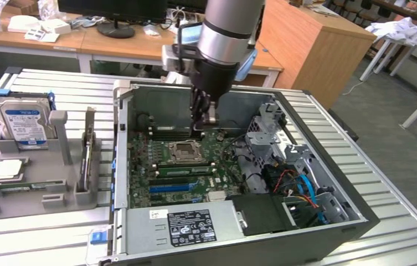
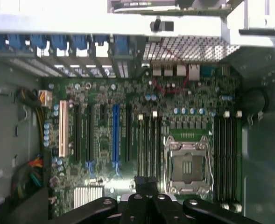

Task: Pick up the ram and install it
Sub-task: 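Press down the ram until it locks into place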

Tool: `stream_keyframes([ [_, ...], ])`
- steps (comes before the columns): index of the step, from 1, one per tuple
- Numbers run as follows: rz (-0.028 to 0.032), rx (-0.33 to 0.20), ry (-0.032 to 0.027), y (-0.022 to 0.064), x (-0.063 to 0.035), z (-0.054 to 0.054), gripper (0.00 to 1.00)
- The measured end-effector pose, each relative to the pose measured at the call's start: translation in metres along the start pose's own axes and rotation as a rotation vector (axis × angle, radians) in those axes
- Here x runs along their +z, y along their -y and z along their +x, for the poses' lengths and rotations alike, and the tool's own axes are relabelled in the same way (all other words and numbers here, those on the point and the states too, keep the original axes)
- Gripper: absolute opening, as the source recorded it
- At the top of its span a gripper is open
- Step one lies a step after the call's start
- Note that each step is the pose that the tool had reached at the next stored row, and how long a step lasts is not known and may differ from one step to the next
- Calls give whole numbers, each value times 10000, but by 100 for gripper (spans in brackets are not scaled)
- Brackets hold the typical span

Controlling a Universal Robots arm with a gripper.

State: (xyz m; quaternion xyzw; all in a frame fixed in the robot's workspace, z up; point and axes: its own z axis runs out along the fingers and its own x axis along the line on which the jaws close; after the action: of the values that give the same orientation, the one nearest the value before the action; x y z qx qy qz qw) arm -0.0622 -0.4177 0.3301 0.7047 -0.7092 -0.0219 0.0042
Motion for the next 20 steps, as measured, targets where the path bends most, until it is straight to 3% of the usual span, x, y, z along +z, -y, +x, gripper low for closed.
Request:
stream_keyframes([
  [4,-4,-2,-1,116,-5,0,11],
  [20,-2,-1,1,119,-31,-2,11],
])
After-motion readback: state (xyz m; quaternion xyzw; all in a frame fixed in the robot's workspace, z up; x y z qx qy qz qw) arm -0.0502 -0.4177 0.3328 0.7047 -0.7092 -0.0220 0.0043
